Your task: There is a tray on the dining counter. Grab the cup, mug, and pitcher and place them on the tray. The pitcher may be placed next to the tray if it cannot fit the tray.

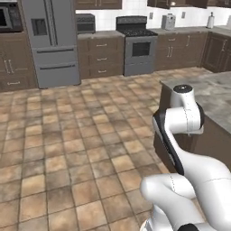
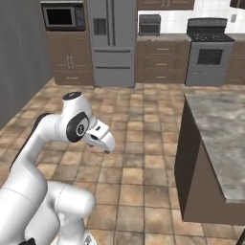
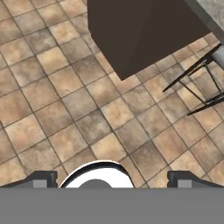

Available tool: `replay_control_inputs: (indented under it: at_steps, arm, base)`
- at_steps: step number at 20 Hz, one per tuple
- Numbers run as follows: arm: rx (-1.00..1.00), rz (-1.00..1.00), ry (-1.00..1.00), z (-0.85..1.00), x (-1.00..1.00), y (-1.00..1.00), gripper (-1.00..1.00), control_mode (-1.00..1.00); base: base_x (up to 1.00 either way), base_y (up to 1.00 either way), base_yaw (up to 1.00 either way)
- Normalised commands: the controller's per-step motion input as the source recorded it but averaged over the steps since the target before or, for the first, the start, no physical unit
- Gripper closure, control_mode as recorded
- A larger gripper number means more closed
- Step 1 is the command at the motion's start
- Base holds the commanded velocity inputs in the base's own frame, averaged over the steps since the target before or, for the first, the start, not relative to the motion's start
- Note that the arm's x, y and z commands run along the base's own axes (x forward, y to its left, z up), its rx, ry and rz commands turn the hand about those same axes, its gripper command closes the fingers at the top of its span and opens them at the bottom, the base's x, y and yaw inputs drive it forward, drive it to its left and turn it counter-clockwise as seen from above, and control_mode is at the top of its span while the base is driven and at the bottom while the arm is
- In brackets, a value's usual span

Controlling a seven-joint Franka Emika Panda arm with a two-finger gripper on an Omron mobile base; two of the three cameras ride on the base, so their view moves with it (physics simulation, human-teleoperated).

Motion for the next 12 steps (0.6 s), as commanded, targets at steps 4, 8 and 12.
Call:
replay_control_inputs:
  at_steps: [4,8,12]
  arm:
    - [0.0,0.0,0.0,0.0,0.0,0.0,-1.0,1.0]
    - [0.0,0.0,0.0,0.0,0.0,0.0,-1.0,1.0]
    - [0.0,0.0,0.0,0.0,0.0,0.0,-1.0,1.0]
  base:
    - [0.8,0.32,-0.06]
    - [0.82,0.31,-0.06]
    - [0.83,0.31,-0.05]
